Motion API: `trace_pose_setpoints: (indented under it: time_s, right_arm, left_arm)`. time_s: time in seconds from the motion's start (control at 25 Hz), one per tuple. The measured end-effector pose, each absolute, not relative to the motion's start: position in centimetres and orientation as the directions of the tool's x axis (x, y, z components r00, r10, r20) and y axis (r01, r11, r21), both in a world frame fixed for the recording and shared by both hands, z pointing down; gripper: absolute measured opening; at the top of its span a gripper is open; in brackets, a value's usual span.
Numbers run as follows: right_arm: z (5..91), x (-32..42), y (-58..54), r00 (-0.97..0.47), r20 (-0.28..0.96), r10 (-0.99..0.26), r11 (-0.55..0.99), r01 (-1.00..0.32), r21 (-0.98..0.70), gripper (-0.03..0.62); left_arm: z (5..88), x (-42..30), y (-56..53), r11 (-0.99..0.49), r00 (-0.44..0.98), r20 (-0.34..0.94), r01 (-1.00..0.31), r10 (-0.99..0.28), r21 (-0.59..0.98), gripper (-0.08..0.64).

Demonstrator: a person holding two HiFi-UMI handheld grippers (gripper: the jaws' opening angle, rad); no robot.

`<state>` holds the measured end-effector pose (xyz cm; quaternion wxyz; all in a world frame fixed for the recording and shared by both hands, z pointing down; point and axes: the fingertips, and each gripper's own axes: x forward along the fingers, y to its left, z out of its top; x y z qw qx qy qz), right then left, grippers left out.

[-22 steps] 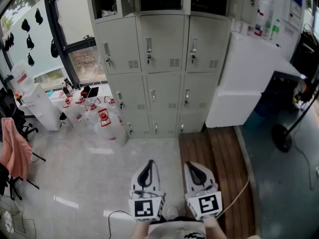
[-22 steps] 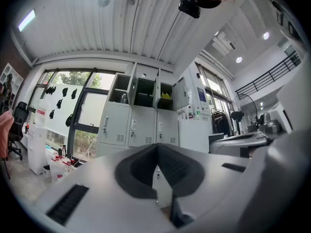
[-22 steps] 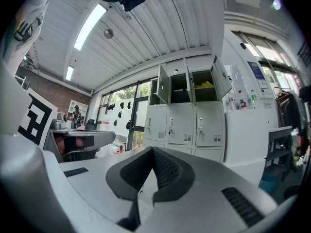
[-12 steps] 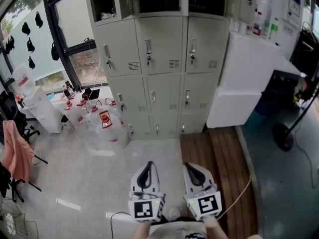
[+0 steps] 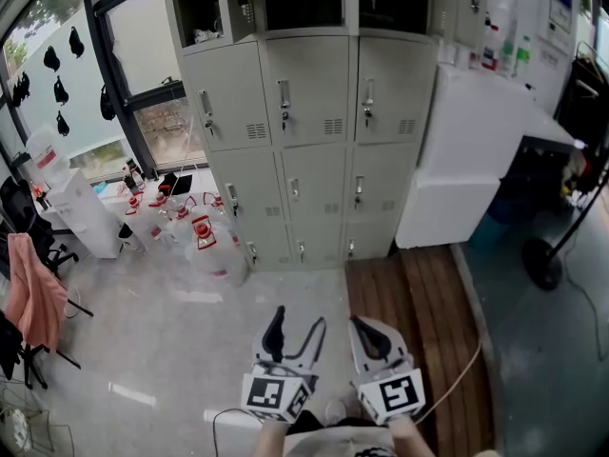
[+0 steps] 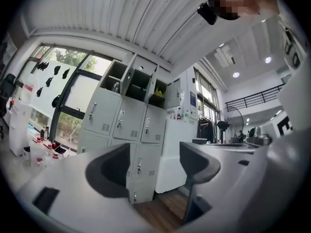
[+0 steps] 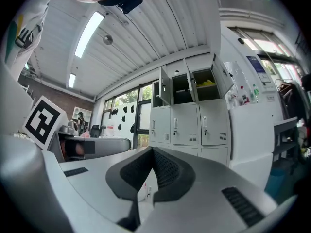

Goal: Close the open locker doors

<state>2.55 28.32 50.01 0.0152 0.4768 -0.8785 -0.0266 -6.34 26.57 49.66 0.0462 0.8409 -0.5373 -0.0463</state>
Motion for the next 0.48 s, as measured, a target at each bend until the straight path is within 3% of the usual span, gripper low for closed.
trace_pose_setpoints:
  time_s: [0.48]
  right_arm:
    - [51.7, 4.3, 27.0, -0.508, 0.04, -0.86, 0.509, -0.86, 0.035, 0.005]
  left_arm:
    - [49.6, -6.3, 25.9, -0.369, 0.369, -0.024, -0.923, -0.929, 0.106, 0.311]
